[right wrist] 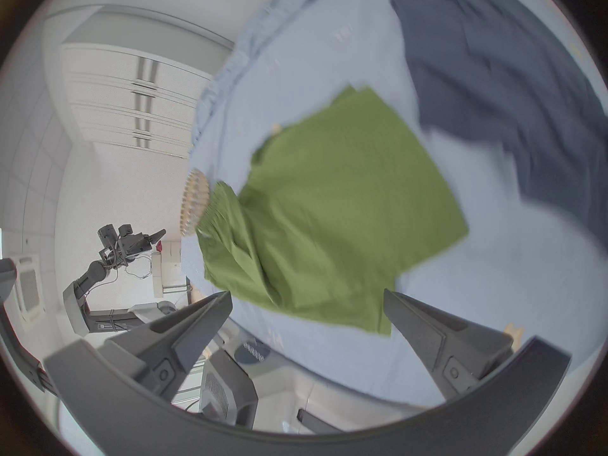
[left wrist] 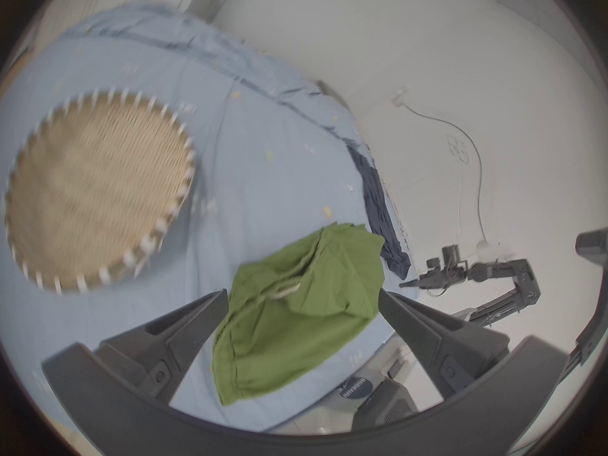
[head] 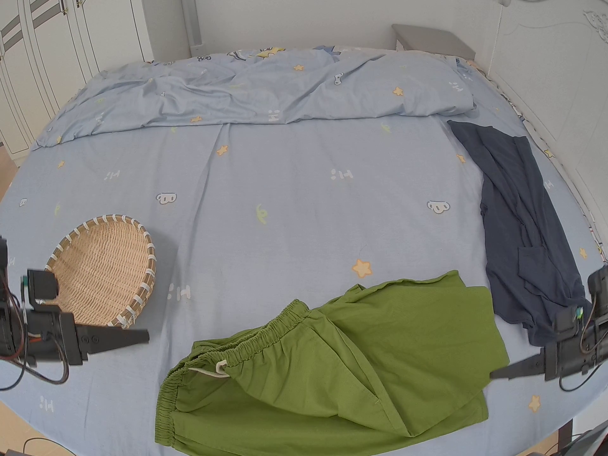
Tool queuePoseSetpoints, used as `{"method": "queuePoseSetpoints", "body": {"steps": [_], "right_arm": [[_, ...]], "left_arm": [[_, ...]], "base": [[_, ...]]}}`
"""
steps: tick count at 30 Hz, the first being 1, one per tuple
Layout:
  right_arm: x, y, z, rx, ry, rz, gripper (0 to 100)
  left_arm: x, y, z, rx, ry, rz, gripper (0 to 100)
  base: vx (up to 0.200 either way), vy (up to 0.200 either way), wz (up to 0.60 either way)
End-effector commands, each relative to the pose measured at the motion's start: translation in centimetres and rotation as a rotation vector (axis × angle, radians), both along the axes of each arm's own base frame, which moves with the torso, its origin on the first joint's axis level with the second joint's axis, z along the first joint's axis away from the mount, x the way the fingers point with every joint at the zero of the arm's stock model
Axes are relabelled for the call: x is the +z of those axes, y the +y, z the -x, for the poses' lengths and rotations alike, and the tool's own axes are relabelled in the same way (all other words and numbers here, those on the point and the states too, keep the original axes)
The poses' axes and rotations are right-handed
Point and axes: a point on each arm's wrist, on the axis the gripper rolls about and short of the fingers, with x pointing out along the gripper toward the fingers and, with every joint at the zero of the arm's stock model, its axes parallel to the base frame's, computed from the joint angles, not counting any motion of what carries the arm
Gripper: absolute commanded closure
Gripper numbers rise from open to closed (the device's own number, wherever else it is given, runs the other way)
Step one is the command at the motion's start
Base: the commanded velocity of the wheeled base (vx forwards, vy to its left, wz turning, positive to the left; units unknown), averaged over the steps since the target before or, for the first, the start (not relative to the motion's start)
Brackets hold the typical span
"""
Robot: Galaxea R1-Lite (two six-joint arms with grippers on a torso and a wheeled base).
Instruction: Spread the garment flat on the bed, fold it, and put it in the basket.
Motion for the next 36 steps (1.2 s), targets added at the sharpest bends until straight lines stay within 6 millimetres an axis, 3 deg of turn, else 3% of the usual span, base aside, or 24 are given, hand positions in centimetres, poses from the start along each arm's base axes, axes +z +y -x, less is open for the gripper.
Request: {"method": "queuePoseSetpoints", "body": {"steps": [1,5,9,15,22,36], "right_arm": [[9.6,0.4,-1.1,0.020,-0.345,0.009,0],[11.2,1.3,-3.1,0.014,-0.388,0.067,0],[10.2,3.3,-4.1,-0.037,-0.374,0.308,0],[9.5,4.8,-3.6,0.014,-0.397,0.331,0],[9.3,4.8,-3.6,0.046,-0.402,0.278,0],[9.1,4.8,-3.7,0.045,-0.396,0.280,0]], "left_arm": [[3.0,-5.0,-6.0,-0.084,-0.184,-0.166,0],[1.3,-7.5,-10.2,-0.125,-0.258,-0.234,0],[0.1,-9.6,-14.0,-0.165,-0.251,-0.242,0],[-1.3,-12.3,-16.3,-0.262,-0.257,-0.258,0],[-4.4,-14.5,-17.2,-0.334,-0.187,-0.277,0],[-6.4,-16.2,-16.8,-0.395,-0.135,-0.288,0]], "base": [[0.000,0.000,0.00],[0.000,0.000,0.00],[0.000,0.000,0.00],[0.000,0.000,0.00],[0.000,0.000,0.00],[0.000,0.000,0.00]]}}
